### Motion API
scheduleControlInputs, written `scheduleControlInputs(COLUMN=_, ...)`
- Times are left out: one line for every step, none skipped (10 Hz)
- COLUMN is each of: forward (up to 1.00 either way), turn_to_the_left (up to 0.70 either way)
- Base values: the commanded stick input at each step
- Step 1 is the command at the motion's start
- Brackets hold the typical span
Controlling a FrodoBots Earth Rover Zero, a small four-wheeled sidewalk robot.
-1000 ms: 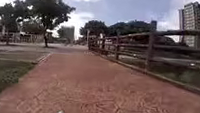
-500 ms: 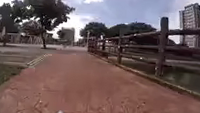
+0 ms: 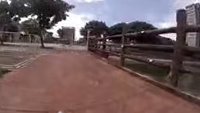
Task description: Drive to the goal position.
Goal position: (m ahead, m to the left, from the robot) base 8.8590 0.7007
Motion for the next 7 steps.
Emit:
scheduleControlInputs(forward=1.00, turn_to_the_left=0.32)
scheduleControlInputs(forward=1.00, turn_to_the_left=0.40)
scheduleControlInputs(forward=1.00, turn_to_the_left=0.40)
scheduleControlInputs(forward=1.00, turn_to_the_left=0.40)
scheduleControlInputs(forward=1.00, turn_to_the_left=0.40)
scheduleControlInputs(forward=1.00, turn_to_the_left=0.40)
scheduleControlInputs(forward=1.00, turn_to_the_left=0.39)
